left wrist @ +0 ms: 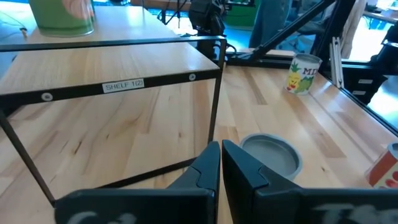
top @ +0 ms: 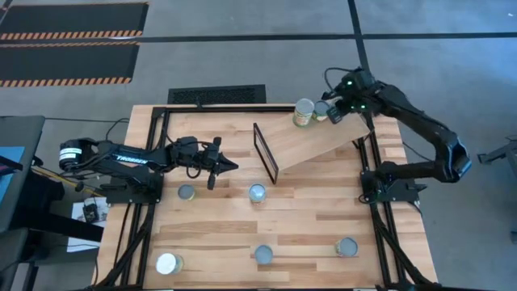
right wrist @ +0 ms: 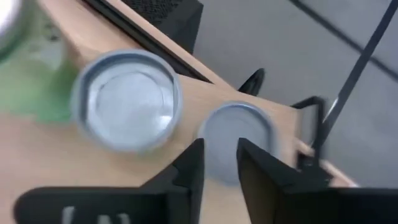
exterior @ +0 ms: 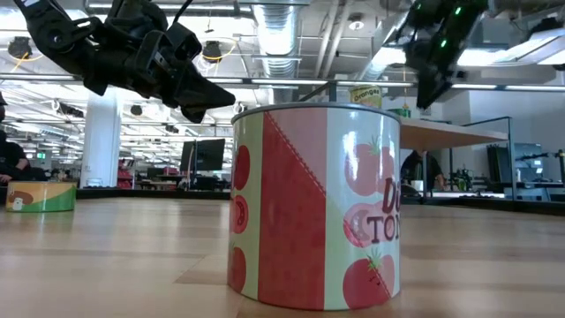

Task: Pick and place cans onto a shelf
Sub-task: Put the canned spaghetti sauce on the shelf

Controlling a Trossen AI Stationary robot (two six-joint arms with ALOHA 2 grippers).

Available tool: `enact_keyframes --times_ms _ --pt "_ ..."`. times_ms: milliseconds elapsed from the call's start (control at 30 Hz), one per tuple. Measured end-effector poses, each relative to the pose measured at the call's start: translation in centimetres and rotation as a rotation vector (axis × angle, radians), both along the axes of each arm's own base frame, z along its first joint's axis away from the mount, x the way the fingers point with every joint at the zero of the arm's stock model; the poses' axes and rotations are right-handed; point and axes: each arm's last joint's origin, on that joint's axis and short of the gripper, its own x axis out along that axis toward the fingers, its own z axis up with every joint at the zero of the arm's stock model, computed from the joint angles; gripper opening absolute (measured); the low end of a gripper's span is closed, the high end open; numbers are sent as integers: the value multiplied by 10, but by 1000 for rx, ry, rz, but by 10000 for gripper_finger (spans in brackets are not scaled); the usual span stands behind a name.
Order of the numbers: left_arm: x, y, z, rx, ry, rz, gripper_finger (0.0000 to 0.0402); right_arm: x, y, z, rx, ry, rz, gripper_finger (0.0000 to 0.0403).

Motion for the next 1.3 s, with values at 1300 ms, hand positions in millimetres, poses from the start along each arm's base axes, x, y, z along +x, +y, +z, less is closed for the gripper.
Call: enact_keyframes --times_ms 1300 --pt "34 -58 31 131 199 -81 21 -3 196 -122 -366 -811 883 5"
